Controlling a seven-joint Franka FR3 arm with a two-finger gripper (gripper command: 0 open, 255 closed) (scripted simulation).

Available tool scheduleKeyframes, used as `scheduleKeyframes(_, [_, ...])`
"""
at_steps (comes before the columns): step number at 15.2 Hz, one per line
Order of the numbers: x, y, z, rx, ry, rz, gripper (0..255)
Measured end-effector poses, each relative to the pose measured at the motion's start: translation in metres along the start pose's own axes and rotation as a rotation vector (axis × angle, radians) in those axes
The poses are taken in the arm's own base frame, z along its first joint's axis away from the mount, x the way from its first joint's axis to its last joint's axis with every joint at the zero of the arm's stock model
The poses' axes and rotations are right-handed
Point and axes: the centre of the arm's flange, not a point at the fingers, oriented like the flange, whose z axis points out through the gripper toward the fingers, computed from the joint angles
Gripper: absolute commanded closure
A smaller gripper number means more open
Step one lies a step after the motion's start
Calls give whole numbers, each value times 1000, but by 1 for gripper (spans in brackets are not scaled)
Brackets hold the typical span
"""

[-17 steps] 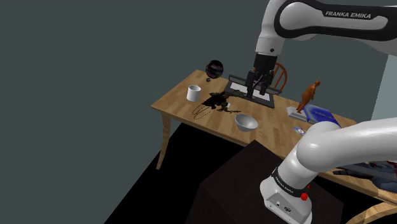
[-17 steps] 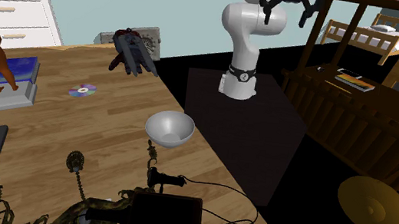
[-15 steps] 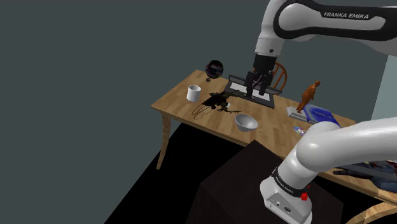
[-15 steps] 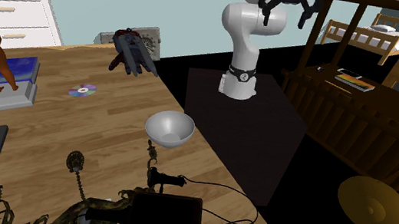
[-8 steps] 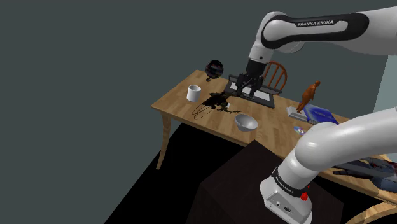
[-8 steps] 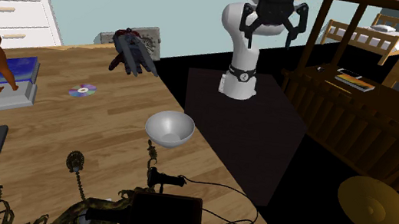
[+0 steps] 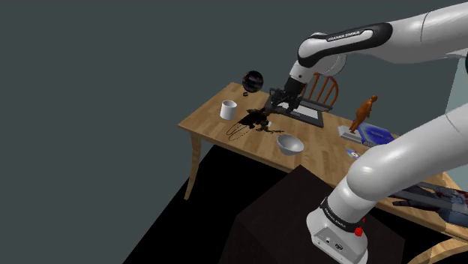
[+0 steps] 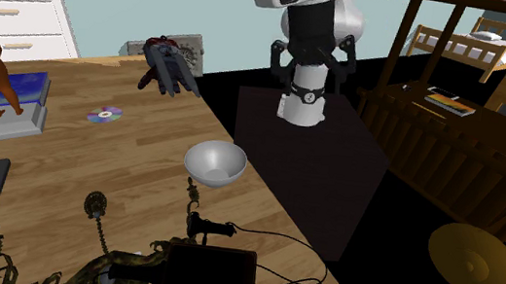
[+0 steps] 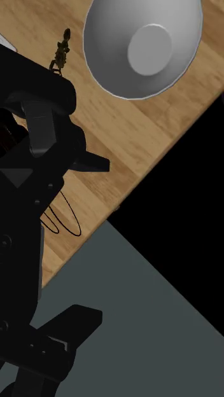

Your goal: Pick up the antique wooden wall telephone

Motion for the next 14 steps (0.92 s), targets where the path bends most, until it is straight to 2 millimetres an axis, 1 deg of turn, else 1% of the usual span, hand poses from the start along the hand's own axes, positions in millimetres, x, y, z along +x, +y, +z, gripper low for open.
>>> scheduleKeyframes(1, [11,6,7,15,12,13,0])
scheduleKeyframes(3, [33,24,14,44,36,41,0])
scheduleKeyframes(7, [63,55,39,104,84,97,0])
scheduleKeyframes(8, [76,63,41,118,96,110,0])
scheduleKeyframes(10, [92,79,48,149,120,137,0])
scheduleKeyframes(12, [108,94,60,178,143,165,0])
scheduleKeyframes(14, [125,114,70,207,167,193,0])
